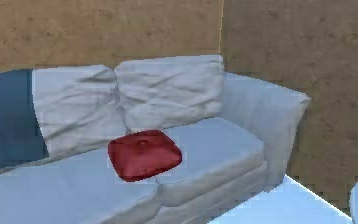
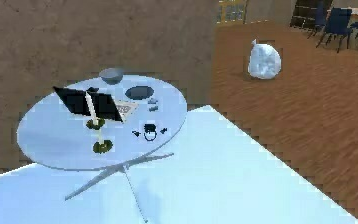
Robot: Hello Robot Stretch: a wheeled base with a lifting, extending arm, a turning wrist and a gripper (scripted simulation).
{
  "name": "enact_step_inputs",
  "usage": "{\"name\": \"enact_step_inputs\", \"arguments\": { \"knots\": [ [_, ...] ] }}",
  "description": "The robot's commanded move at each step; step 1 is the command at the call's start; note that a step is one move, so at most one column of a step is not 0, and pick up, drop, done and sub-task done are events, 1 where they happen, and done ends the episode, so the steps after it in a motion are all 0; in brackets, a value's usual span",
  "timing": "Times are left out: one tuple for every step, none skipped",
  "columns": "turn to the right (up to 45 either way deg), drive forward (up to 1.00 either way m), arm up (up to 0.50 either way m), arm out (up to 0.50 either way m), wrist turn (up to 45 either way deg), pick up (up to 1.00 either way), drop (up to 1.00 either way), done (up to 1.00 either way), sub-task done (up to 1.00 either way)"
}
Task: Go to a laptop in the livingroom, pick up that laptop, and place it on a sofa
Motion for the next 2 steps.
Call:
{"name": "enact_step_inputs", "arguments": {
  "knots": [
    [45.0,0.0,0.0,0.0,0.0,0.0,0.0,0.0,0.0],
    [6.0,0.0,0.0,0.0,0.0,0.0,0.0,0.0,0.0]
  ]
}}
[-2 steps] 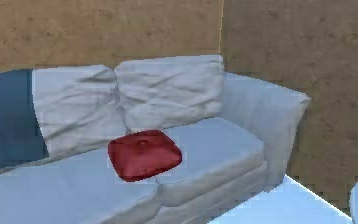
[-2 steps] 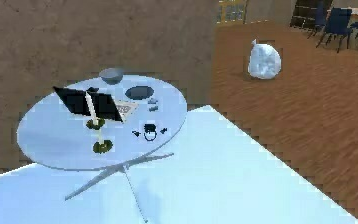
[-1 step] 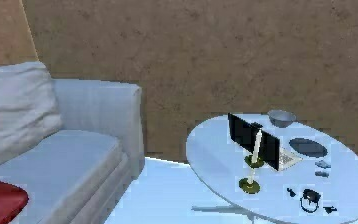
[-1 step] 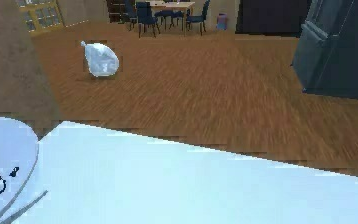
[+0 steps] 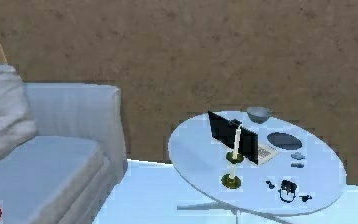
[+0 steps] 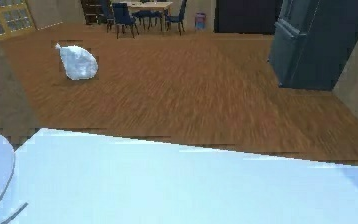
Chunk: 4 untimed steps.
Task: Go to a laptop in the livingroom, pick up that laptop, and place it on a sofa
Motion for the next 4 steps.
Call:
{"name": "enact_step_inputs", "arguments": {
  "knots": [
    [0.0,0.15,0.0,0.0,0.0,0.0,0.0,0.0,0.0],
    [-45.0,0.0,0.0,0.0,0.0,0.0,0.0,0.0,0.0],
    [-21.0,0.0,0.0,0.0,0.0,0.0,0.0,0.0,0.0],
    [45.0,0.0,0.0,0.0,0.0,0.0,0.0,0.0,0.0]
  ]
}}
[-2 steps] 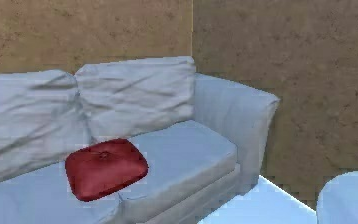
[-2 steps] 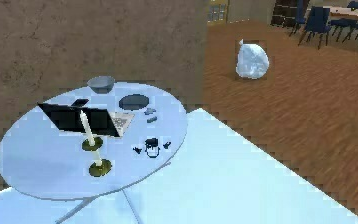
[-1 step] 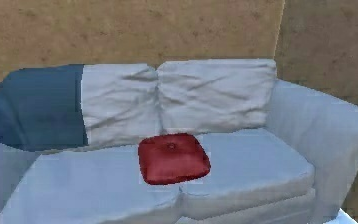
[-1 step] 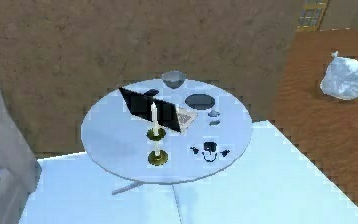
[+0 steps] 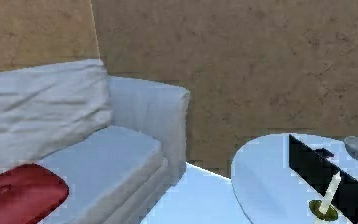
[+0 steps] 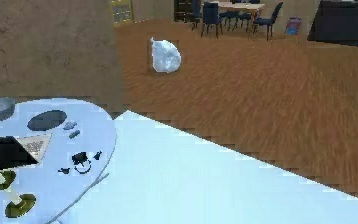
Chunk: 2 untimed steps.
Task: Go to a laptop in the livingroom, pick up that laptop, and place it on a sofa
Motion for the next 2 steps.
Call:
{"name": "enact_step_inputs", "arguments": {
  "knots": [
    [45.0,0.0,0.0,0.0,0.0,0.0,0.0,0.0,0.0],
    [42.0,0.0,0.0,0.0,0.0,0.0,0.0,0.0,0.0]
  ]
}}
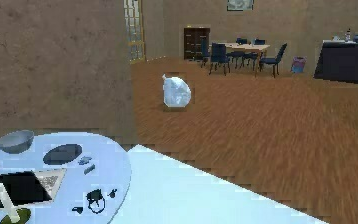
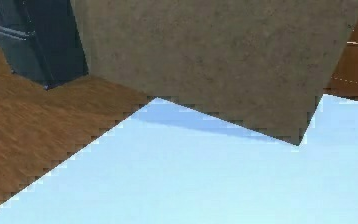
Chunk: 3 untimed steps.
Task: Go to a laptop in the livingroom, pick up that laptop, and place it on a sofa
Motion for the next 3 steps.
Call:
{"name": "enact_step_inputs", "arguments": {
  "knots": [
    [0.0,0.7,0.0,0.0,0.0,0.0,0.0,0.0,0.0],
    [-9.0,0.0,0.0,0.0,0.0,0.0,0.0,0.0,0.0],
    [0.0,0.55,0.0,0.0,0.0,0.0,0.0,0.0,0.0]
  ]
}}
